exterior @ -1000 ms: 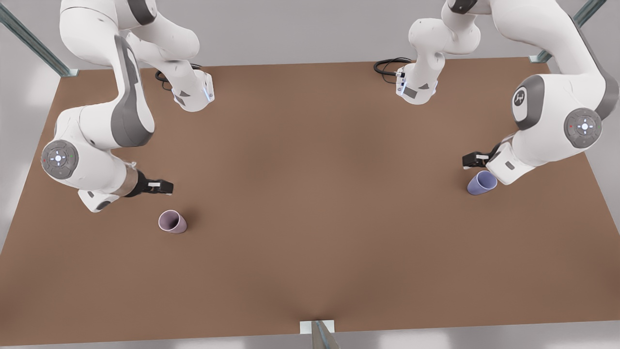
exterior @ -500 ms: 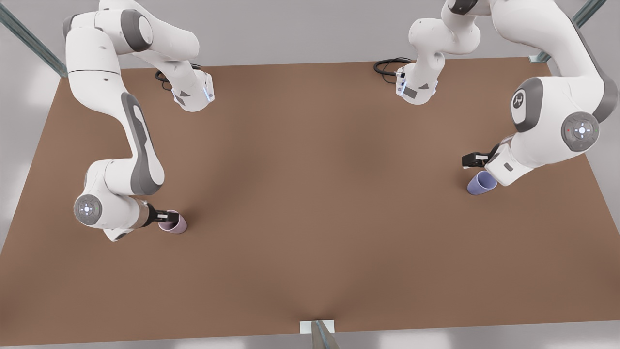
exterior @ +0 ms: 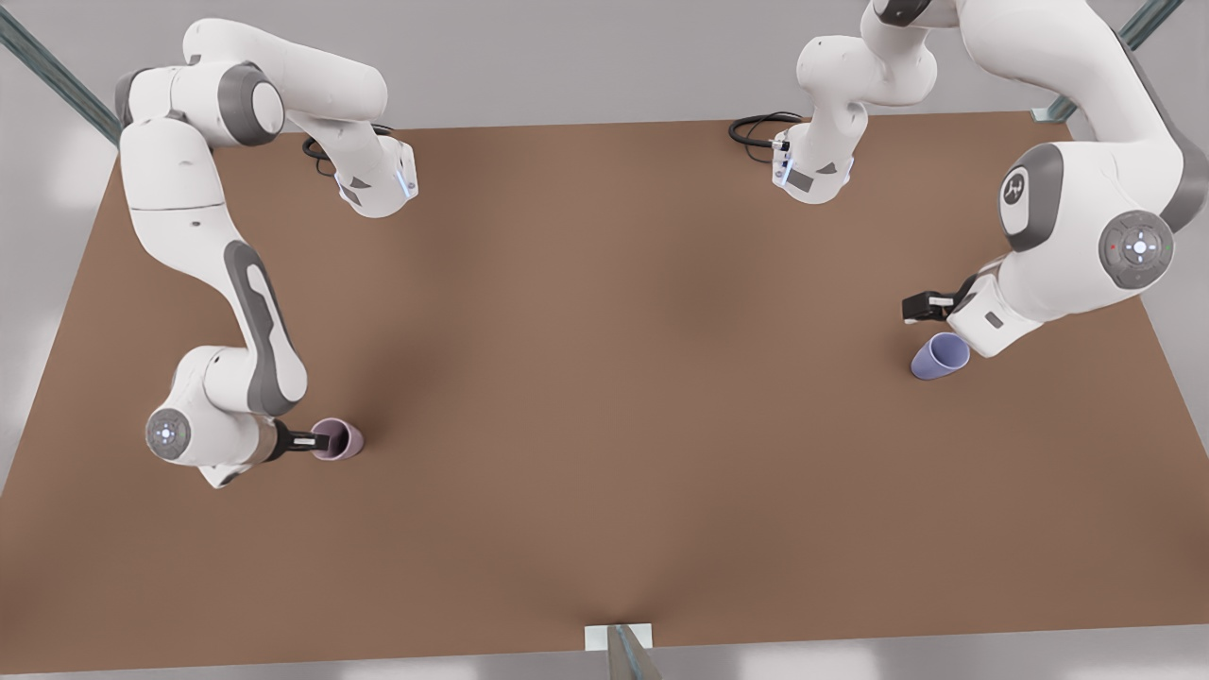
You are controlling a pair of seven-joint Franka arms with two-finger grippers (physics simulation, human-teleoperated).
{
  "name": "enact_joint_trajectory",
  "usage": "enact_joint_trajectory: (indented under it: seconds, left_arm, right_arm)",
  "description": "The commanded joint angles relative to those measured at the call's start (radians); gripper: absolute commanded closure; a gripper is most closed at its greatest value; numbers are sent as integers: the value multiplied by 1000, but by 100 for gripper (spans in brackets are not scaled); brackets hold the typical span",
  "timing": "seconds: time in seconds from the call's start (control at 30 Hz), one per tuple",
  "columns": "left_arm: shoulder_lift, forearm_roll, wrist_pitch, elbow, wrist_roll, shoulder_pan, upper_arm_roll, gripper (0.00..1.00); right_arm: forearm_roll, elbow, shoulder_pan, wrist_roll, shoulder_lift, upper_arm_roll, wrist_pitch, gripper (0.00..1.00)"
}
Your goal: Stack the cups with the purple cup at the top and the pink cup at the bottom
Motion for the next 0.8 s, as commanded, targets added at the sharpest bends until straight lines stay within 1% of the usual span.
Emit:
enact_joint_trajectory:
  seconds: [0.0, 0.1, 0.17, 0.3, 0.37, 0.47, 0.6, 0.67, 0.7, 0.73, 0.77]
  left_arm:
    - [-2, 1, -6, 1, 2, 0, -1, 0]
    - [0, 1, -19, 1, 2, 0, -1, 0]
    - [0, 1, -19, 1, 2, 0, -1, 0]
    - [3, 2, -17, -1, 0, 0, -1, 0]
    - [6, 2, -20, -1, 0, 0, 1, 0]
    - [9, 4, -11, -1, 0, 0, 2, 0]
    - [7, 4, -13, -1, 0, 0, 4, 0]
    - [32, 4, -5, -2, -1, 0, 6, 0]
    - [40, 4, -5, -2, -1, 0, 9, 0]
    - [47, 4, -5, -8, -1, 14, 12, 0]
    - [58, 15, 15, -11, 0, 15, 21, 0]
  right_arm:
    - [-9, 0, 0, -158, 5, 0, 25, 79]
    - [-11, -2, 1, -161, -6, 1, 18, 79]
    - [-11, -3, 0, -221, -23, 1, -4, 79]
    - [-9, 9, 14, -158, -56, 7, -47, 79]
    - [-9, 69, 66, -68, -76, 9, -125, 79]
    - [-9, 122, 193, 96, -119, 9, -142, 79]
    - [-12, 202, 356, 368, -136, 9, -206, 79]
    - [-15, 267, 478, 521, -125, 7, -206, 79]
    - [-14, 287, 503, 581, -119, 9, -206, 79]
    - [-18, 372, 551, 656, -69, 7, -193, 79]
    - [-26, 451, 590, 636, -18, 9, -209, 79]
